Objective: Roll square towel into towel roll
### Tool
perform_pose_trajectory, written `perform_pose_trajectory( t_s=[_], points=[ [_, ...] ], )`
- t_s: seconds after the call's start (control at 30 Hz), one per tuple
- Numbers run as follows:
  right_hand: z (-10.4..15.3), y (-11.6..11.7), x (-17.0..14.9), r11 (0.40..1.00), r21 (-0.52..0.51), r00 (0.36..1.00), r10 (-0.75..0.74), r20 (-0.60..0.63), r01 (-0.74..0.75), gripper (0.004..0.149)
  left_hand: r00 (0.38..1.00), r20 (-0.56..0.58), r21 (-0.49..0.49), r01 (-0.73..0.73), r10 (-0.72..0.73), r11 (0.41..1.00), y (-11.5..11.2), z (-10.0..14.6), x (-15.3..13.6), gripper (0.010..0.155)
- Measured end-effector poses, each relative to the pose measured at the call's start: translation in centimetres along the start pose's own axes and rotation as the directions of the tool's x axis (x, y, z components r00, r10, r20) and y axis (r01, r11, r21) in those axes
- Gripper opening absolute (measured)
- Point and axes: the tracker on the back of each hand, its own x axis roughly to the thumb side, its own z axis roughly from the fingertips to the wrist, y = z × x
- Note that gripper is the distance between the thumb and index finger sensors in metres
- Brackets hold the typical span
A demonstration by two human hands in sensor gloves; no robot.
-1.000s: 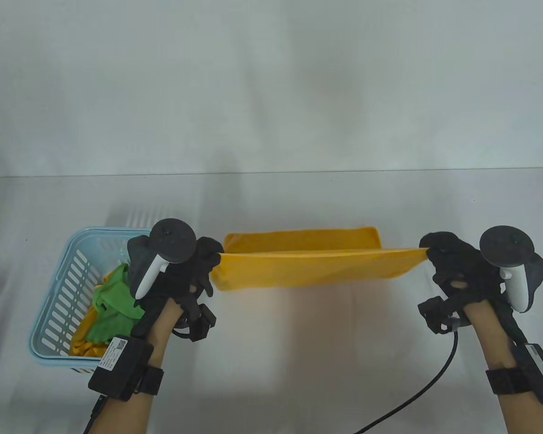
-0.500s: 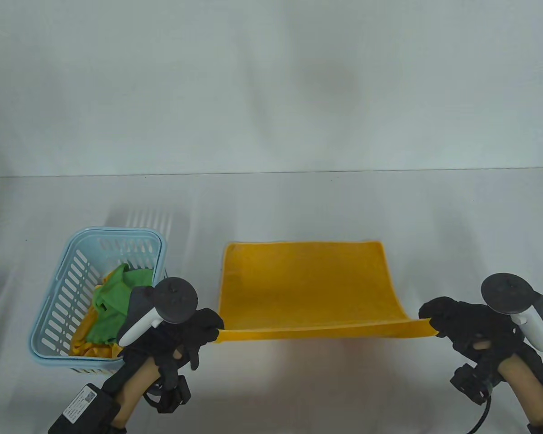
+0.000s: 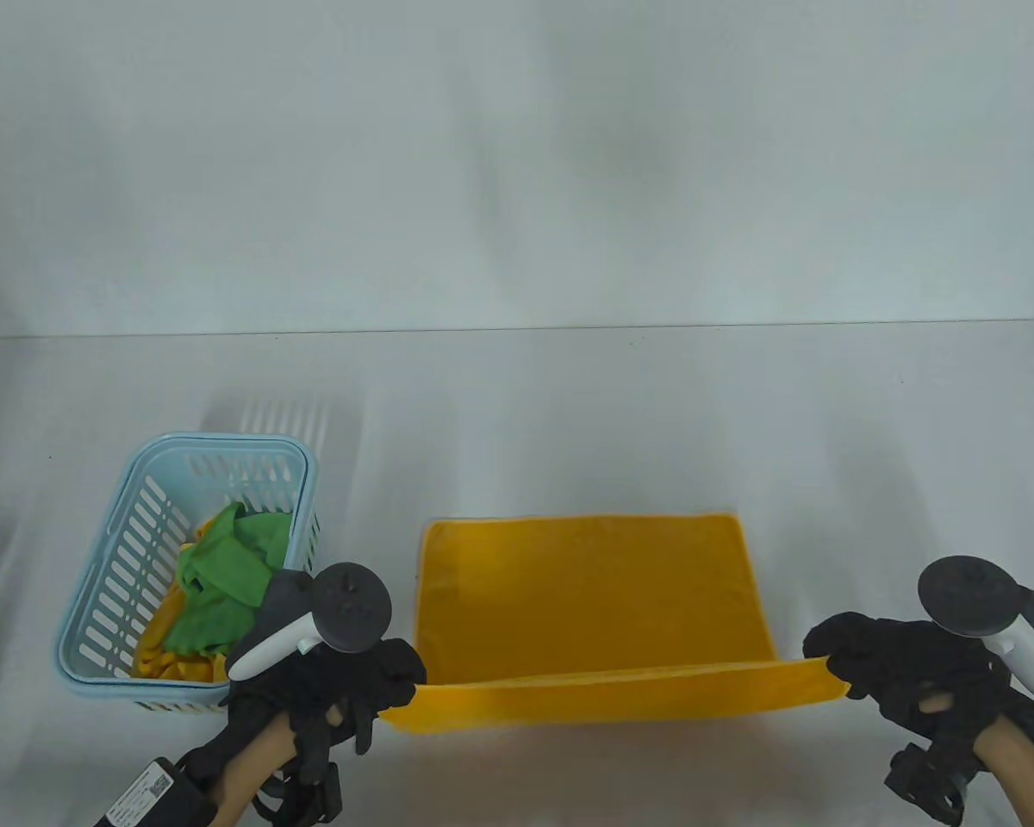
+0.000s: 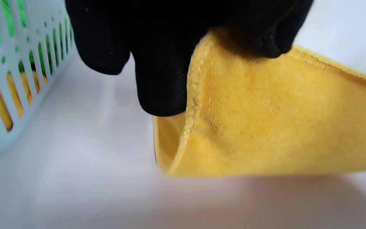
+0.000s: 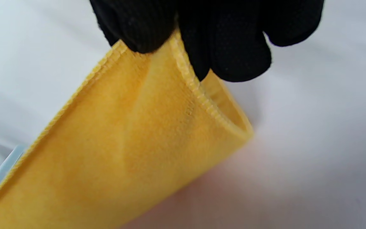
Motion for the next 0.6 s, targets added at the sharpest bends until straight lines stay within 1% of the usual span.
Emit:
perform_pose_trajectory(
  t_s=[0.1, 0.23, 0.37, 0.47, 0.6],
  points=[
    [-1.2, -0.4, 0.5, 0.996, -0.089, 1.000, 0.013, -0.010, -0.014, 0.037, 0.997, -0.070, 0.088, 0.028, -0.022, 0.996, 1.3, -1.4, 0.2, 0.041],
    [-3.5, -1.0, 1.0, 0.983, -0.184, 0.999, 0.007, -0.051, -0.016, 0.037, 0.988, -0.153, 0.155, 0.041, -0.017, 0.987, 2.6, -3.9, 0.6, 0.041],
    [-5.7, -1.5, 1.3, 0.970, -0.241, 0.996, 0.014, -0.086, -0.035, 0.037, 0.977, -0.213, 0.180, 0.018, 0.021, 0.984, 3.3, -6.2, 0.6, 0.041],
    [-7.5, -1.8, 1.6, 0.962, -0.265, 0.992, 0.042, -0.122, -0.073, 0.037, 0.964, -0.264, 0.180, 0.032, 0.017, 0.983, 3.5, -8.1, 0.6, 0.041],
    [-10.1, -1.7, 1.8, 0.952, -0.293, 0.986, 0.041, -0.164, -0.088, 0.037, 0.943, -0.332, 0.188, 0.082, -0.015, 0.979, 3.8, -10.5, 0.7, 0.041]
  ],
)
